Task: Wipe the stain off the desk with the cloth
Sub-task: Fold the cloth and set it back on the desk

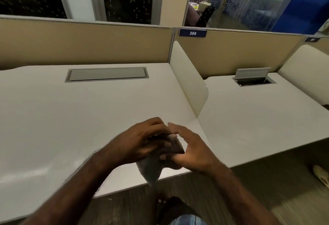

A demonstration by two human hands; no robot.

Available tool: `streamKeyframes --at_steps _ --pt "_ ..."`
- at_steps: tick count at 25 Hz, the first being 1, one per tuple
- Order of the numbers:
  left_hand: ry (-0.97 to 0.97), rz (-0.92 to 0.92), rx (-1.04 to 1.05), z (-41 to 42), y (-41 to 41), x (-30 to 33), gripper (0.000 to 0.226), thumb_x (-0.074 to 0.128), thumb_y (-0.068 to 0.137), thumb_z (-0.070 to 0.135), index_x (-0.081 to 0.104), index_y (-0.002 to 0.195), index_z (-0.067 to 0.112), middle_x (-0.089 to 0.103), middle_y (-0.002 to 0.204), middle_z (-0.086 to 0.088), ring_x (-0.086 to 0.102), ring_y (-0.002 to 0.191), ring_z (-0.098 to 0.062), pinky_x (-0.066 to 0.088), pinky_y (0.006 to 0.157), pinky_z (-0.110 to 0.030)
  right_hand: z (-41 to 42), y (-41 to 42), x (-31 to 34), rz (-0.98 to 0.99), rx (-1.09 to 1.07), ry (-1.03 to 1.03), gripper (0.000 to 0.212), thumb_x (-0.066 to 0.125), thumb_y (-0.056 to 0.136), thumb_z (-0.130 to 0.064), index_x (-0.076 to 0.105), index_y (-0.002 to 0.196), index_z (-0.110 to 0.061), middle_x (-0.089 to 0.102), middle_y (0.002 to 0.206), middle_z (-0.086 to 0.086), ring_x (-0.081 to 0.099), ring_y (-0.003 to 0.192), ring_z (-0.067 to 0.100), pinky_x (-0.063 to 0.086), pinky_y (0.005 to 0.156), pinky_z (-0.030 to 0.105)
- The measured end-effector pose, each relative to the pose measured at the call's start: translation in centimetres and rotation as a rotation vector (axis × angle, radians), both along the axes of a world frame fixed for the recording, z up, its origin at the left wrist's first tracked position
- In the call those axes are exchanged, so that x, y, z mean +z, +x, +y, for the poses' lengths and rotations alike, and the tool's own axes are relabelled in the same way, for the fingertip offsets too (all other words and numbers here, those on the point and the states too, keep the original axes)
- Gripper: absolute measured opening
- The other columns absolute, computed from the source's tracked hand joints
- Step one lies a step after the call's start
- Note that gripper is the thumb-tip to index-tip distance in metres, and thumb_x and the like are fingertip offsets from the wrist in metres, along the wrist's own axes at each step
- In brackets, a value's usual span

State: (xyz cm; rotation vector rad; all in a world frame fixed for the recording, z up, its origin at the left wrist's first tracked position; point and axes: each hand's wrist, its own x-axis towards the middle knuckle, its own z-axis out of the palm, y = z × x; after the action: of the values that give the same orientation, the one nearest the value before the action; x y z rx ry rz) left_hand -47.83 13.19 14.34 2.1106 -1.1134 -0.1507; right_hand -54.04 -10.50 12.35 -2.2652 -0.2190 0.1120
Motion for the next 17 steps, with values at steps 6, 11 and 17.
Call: streamKeyframes --at_steps 6,11,17 --pt "0.010 0.131 0.182 -1.0 7.9 -0.1 0.038 0.070 0.096 0.056 0.071 0.122 0.029 0.072 0.113 0.015 0.067 0.102 -0.005 0.058 0.091 -0.034 -0.9 6.5 -0.5 0.037 -0.026 0.188 0.042 0.071 0.088 -0.066 0.068 0.117 -0.035 0.075 0.105 -0.011 0.074 0.097 0.011 0.065 0.085 0.038" --pt "0.147 0.614 0.094 0.1 15.3 -3.1 0.064 0.087 0.076 0.062 0.061 0.082 0.005 0.056 0.075 -0.001 0.055 0.072 -0.014 0.045 0.071 -0.037 -1.5 12.8 -1.8 0.232 0.037 0.334 0.035 0.075 0.092 -0.056 0.062 0.110 -0.029 0.069 0.097 -0.007 0.070 0.092 0.007 0.058 0.082 0.028" --pt "0.216 0.609 0.089 -1.0 23.5 -4.2 0.066 0.064 0.090 0.072 0.055 0.083 0.007 0.053 0.080 0.000 0.051 0.074 -0.014 0.042 0.069 -0.038 -3.7 19.6 -4.5 0.590 0.088 0.462 0.072 0.095 0.080 -0.036 0.058 0.142 -0.036 0.073 0.137 -0.003 0.071 0.126 0.019 0.057 0.109 0.049"
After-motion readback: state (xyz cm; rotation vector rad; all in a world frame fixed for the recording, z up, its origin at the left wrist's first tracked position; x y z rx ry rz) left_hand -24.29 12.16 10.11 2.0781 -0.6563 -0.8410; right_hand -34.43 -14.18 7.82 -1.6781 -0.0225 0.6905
